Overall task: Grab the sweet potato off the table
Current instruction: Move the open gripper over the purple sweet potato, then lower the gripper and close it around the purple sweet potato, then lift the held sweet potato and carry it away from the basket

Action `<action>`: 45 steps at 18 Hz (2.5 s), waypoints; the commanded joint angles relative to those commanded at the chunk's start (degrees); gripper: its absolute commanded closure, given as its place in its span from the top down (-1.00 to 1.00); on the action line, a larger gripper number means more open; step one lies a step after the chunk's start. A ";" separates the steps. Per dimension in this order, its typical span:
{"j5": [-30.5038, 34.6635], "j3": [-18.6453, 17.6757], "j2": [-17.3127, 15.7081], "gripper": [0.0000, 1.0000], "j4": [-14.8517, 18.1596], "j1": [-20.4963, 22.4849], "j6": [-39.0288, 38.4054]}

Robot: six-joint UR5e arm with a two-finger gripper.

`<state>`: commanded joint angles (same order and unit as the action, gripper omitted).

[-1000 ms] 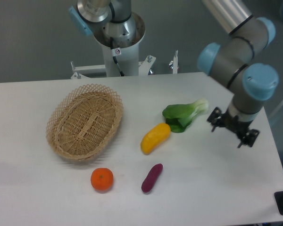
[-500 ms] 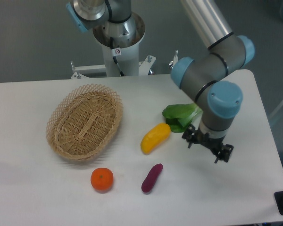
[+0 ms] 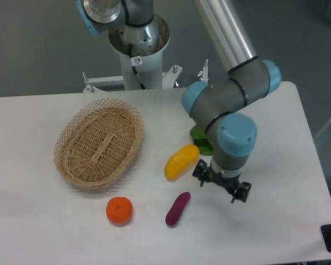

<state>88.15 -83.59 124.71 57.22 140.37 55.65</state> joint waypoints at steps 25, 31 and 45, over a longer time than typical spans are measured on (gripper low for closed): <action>-4.22 -1.23 3.17 -0.35 -0.79 -4.14 -4.14; -2.38 -0.79 0.63 -0.48 -0.44 -4.14 -4.67; -2.20 4.74 -3.34 -0.58 2.01 2.97 -0.47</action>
<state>85.96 -78.85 121.38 59.23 143.34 55.18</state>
